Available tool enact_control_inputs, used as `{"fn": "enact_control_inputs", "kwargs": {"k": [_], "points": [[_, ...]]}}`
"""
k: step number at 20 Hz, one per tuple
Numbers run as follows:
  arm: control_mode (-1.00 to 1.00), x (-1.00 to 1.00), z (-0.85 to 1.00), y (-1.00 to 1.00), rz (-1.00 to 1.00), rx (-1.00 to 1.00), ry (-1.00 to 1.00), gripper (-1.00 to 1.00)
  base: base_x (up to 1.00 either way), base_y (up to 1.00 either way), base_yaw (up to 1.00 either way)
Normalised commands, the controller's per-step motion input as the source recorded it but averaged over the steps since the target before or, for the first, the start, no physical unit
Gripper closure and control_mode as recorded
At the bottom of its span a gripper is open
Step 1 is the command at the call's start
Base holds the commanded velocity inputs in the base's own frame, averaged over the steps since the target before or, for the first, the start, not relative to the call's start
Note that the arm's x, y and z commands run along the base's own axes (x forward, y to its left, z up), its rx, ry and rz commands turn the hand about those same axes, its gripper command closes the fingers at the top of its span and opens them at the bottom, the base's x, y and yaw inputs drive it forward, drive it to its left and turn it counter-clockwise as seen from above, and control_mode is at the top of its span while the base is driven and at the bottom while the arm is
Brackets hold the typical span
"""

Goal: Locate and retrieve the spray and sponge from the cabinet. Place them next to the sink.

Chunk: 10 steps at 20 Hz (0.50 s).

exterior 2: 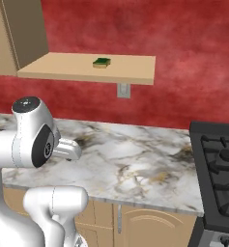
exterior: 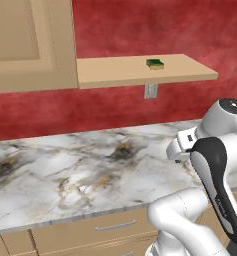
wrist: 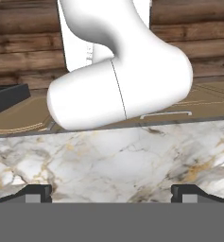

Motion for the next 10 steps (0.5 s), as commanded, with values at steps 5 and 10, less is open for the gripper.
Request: {"fn": "enact_control_inputs", "kwargs": {"k": [5,10], "points": [[1.00,0.00,0.00,0.00,0.00,0.00,0.00,-1.00,0.00,0.12,-0.01],[-1.00,-0.09,0.20,0.09,0.00,-0.04,-0.02,-1.00,0.00,0.02,0.00]]}}
